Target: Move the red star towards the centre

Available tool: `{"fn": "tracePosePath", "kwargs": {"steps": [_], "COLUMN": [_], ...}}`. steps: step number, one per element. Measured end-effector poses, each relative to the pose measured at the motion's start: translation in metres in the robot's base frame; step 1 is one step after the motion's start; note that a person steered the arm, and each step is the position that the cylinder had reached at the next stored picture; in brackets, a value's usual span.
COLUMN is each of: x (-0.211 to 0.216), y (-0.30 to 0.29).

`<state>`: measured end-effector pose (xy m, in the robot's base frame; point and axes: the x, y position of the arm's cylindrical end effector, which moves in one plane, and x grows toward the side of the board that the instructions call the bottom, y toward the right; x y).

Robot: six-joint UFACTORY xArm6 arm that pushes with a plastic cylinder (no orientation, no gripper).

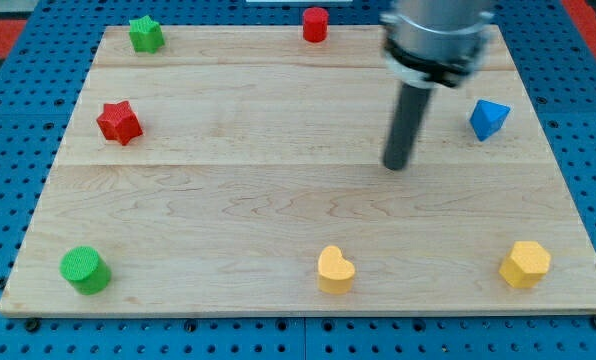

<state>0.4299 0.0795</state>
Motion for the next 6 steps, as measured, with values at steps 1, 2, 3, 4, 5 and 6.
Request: {"fn": "tracePosePath", "kwargs": {"steps": [1,2,3,4,5,6], "x": [-0.003,-0.001,-0.001,-0.013,-0.043,-0.064], "y": [-0.079,-0.180,-0.295,-0.369,-0.354,-0.262]}}
